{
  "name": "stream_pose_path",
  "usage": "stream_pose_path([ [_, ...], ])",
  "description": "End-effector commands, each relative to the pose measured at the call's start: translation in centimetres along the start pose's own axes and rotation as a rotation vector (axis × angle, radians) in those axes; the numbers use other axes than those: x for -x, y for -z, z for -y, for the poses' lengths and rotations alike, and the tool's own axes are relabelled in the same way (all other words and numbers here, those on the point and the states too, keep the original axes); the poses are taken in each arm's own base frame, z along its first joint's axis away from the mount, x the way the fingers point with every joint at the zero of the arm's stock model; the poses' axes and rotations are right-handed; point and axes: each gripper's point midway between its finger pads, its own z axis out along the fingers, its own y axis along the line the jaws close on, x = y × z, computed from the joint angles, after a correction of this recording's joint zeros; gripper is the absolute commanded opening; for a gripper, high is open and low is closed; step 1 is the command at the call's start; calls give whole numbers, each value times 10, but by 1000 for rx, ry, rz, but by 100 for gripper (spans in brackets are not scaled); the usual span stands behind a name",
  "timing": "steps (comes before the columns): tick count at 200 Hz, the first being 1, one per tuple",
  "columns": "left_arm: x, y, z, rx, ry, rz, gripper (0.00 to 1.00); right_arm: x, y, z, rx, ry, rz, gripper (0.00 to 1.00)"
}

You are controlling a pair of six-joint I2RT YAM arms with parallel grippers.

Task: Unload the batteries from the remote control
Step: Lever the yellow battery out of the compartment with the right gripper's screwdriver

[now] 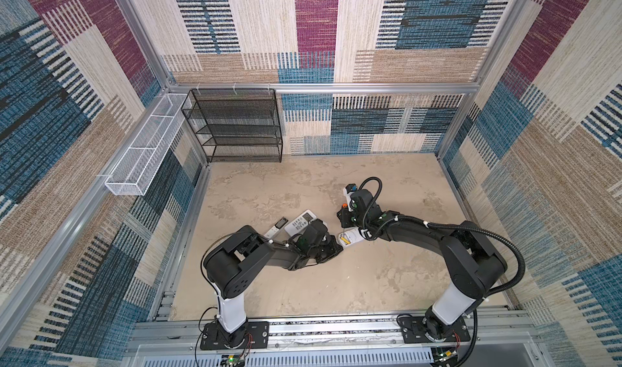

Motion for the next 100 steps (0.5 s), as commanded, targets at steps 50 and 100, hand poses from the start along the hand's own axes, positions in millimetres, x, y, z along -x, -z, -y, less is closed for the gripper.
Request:
stream_pose_path([
  [50,-3,6,-4,21,15,18,11,-6,7,5,-12,58,13,0],
  [100,-11,2,6,6,0,4,11,-9,4,14,-52,115,23,0],
])
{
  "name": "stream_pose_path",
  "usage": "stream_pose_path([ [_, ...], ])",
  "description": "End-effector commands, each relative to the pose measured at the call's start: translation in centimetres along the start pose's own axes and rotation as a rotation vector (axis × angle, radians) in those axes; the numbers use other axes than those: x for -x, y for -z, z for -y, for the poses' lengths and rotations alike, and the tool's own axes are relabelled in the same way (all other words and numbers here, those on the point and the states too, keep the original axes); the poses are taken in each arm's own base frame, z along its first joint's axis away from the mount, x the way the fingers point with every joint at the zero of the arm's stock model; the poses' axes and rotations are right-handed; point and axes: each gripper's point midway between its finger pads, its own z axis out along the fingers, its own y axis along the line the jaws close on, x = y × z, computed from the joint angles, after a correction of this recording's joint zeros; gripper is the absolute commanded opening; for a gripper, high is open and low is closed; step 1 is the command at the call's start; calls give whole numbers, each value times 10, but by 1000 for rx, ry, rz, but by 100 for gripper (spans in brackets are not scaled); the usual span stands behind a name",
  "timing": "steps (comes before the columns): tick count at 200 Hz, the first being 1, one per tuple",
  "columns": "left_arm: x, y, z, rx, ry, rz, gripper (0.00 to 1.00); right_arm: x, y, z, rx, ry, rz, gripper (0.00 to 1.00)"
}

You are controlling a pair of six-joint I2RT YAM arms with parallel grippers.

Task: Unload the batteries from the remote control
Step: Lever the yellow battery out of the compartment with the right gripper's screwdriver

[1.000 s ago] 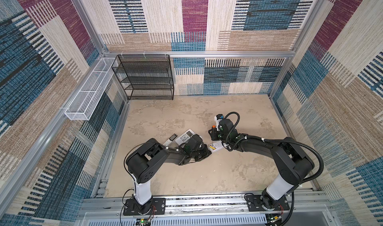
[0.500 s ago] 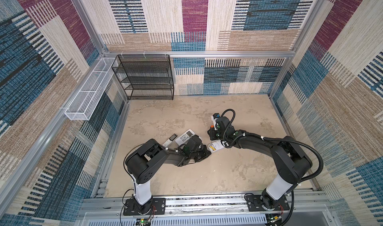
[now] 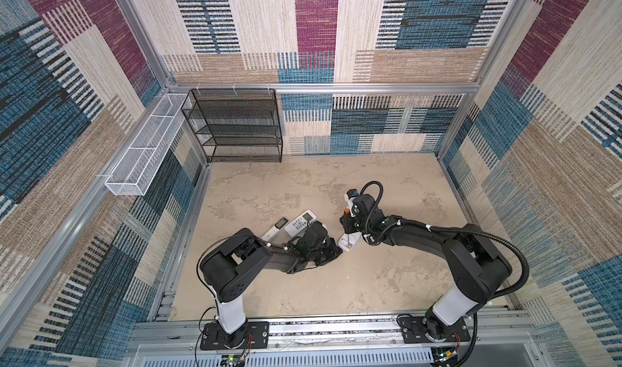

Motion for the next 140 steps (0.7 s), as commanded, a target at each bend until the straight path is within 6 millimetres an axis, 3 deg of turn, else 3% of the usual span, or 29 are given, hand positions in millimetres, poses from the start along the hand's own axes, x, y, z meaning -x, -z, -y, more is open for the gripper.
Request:
stream_pose_path([
  [1,-1,-2,5,1,9,5,11,12,1,4,-32,51,50,0],
  [45,-9,-18,19,-18,-3,-30,11,13,4,2,-19,57,50,0],
  [140,-6,-26,4,29,17,-11,11,10,30,-1,15,21,87,0],
])
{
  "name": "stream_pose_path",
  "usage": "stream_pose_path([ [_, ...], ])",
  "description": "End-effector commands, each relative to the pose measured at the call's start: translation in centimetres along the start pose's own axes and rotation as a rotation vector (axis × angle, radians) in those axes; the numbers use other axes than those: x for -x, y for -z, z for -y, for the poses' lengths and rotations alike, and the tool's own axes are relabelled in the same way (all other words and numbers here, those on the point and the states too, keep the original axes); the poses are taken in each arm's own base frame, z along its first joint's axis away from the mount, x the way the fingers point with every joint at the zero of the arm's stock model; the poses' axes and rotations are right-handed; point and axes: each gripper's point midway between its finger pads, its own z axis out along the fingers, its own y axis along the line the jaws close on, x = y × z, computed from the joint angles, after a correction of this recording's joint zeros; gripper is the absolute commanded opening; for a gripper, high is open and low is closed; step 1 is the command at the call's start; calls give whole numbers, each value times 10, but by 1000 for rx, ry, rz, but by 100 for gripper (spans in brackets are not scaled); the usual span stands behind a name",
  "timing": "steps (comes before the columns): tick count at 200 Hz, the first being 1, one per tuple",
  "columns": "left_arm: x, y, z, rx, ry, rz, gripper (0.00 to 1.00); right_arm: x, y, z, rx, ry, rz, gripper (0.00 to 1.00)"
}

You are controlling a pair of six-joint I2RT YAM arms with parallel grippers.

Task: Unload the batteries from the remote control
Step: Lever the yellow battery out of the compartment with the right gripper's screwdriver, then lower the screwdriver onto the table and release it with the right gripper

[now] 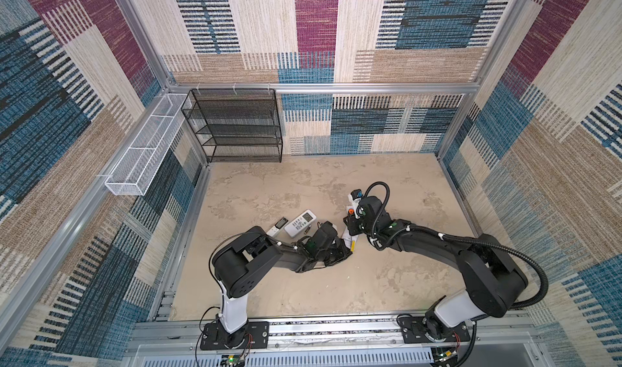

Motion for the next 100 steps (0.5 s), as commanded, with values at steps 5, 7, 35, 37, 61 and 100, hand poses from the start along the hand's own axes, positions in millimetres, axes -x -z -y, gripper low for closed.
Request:
stream_pose_path([
  [5,4,-2,-14,54,37,23,11,6,3,-2,8,-15,32,0],
  [7,4,-2,-15,55,37,23,11,6,4,-1,8,-15,32,0],
  [35,4,-2,-15,56,36,24,11,13,8,-1,1,-22,53,0],
  [37,4,-2,-15,56,36,25,11,13,8,-1,0,-23,57,0],
  [61,4,-2,-16,62,35,25,11,22,15,0,-8,-25,88,0],
  [100,4,-2,-15,58,34,26,11,28,22,2,-22,-32,106,0],
])
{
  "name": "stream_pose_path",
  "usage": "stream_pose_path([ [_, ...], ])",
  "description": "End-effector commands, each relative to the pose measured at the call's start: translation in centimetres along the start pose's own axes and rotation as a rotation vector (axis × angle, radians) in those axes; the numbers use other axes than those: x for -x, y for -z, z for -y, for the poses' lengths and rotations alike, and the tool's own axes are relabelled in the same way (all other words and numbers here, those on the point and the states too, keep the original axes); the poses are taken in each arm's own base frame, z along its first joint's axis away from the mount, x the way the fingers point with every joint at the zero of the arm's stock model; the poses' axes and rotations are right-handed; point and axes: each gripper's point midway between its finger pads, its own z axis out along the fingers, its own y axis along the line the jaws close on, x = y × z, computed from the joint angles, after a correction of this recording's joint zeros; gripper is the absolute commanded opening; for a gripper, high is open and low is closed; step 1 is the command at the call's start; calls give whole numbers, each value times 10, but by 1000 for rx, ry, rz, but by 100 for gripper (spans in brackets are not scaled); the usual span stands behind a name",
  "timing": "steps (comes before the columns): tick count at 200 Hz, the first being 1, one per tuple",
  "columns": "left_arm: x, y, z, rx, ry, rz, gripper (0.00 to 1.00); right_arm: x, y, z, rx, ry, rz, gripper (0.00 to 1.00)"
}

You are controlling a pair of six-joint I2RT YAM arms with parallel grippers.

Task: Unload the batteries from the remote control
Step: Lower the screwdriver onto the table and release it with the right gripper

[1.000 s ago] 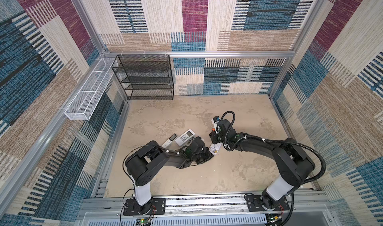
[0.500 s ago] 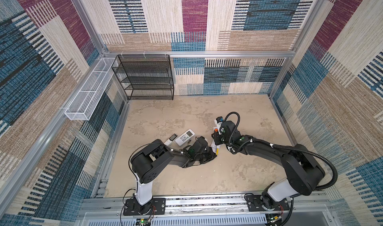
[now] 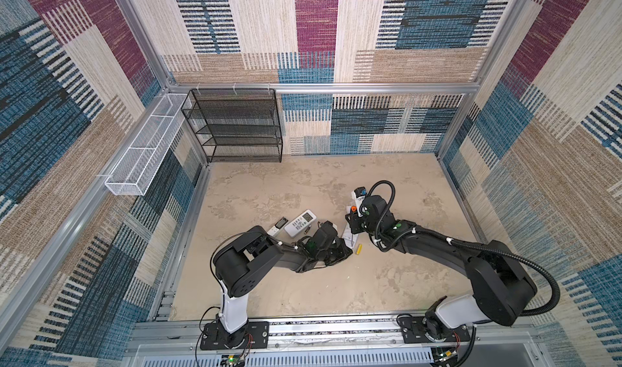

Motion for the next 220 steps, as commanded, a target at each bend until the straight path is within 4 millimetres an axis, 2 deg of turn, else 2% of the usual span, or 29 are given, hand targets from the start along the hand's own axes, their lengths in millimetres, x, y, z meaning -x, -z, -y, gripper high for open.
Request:
stream_pose_path([
  [1,3,-1,-17,66,36,21,11,14,6,2,-15,-16,48,0],
  [19,3,0,-16,66,33,21,11,14,13,13,-74,-20,35,0],
  [36,3,2,-15,67,28,21,11,1,26,50,-190,-71,-32,0],
  [54,3,5,-14,71,17,24,11,-33,49,98,-295,-177,-139,0],
  [69,4,6,-12,69,10,26,11,-60,72,128,-388,-240,-195,0],
  [80,4,6,-10,63,7,23,11,-81,83,149,-456,-348,-241,0],
  [113,4,4,-3,46,-4,3,11,-140,66,145,-393,-456,-447,0],
  [126,4,6,-3,44,-9,3,11,-151,62,143,-388,-486,-497,0],
  [136,5,10,-4,45,-12,11,11,-152,60,140,-374,-506,-494,0],
  [159,7,15,-7,48,-14,21,11,-140,53,131,-310,-557,-436,0],
  [220,7,23,-6,26,-23,29,11,-129,49,135,-323,-553,-395,0],
])
